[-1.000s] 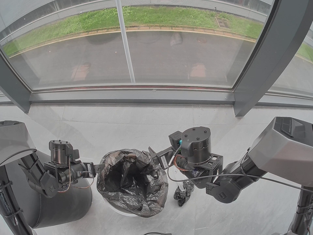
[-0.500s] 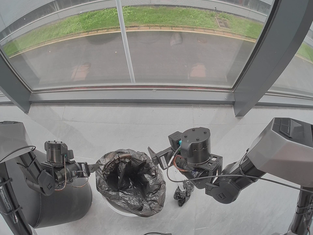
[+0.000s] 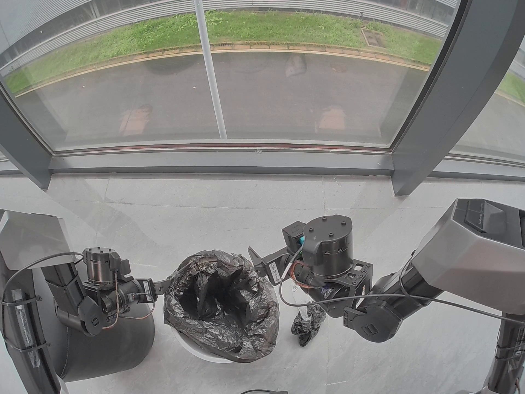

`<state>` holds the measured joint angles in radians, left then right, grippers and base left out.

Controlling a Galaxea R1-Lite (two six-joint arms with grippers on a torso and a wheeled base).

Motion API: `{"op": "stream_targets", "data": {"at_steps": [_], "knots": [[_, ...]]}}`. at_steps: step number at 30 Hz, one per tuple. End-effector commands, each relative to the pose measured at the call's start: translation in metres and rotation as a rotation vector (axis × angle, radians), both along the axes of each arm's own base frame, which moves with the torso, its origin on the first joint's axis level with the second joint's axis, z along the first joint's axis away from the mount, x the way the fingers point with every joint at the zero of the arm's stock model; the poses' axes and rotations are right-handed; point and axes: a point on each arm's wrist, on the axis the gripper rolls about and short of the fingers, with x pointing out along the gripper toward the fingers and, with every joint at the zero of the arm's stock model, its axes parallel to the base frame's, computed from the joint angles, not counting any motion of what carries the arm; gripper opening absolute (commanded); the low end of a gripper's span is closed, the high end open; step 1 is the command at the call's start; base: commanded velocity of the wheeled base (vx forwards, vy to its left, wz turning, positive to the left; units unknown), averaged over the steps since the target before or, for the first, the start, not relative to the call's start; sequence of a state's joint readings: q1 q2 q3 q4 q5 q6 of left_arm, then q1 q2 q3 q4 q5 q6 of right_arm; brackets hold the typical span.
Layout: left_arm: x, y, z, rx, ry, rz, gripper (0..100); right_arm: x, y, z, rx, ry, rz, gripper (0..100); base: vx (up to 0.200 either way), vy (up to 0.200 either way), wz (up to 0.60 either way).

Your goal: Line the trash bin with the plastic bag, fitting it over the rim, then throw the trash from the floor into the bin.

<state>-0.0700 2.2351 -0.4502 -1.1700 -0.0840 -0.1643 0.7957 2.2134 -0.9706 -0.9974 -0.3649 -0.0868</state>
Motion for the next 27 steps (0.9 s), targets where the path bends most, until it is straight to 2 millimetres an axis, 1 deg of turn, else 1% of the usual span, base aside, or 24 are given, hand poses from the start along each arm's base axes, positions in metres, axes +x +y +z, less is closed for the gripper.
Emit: {"op": "stream_targets", "data": {"at_steps": [1,8,11,15,18,20,23,27], "knots": [[-0.006,0.002,-0.029,0.008,0.086,0.006,100,0.001,0.001,-0.004,-0.007,0.006,0.0,100,0.0,0.0,0.0],[-0.006,0.002,-0.029,0.007,0.094,0.005,100,0.001,0.001,-0.004,-0.006,0.006,0.003,100,0.0,0.0,0.0],[-0.004,0.002,-0.025,-0.009,0.079,0.01,100,0.001,0.001,-0.004,-0.007,0.007,0.003,100,0.0,0.0,0.0],[-0.005,0.002,-0.01,-0.044,0.039,0.03,100,0.001,0.001,-0.004,-0.006,0.006,0.003,100,0.0,0.0,0.0],[-0.006,-0.001,0.011,-0.092,-0.019,0.046,100,0.001,0.001,-0.002,-0.002,0.002,0.003,100,0.0,0.0,0.0],[-0.011,-0.002,0.025,-0.109,-0.053,0.043,100,0.0,0.001,-0.001,-0.002,0.001,0.002,100,0.0,0.0,0.0],[-0.027,-0.007,0.043,-0.129,-0.079,0.007,100,0.0,0.001,-0.001,-0.003,0.001,0.002,100,0.0,0.0,0.0],[-0.06,-0.013,0.056,-0.135,-0.073,-0.041,100,-0.001,0.001,-0.002,-0.004,0.003,0.003,100,0.0,0.0,0.0]]}}
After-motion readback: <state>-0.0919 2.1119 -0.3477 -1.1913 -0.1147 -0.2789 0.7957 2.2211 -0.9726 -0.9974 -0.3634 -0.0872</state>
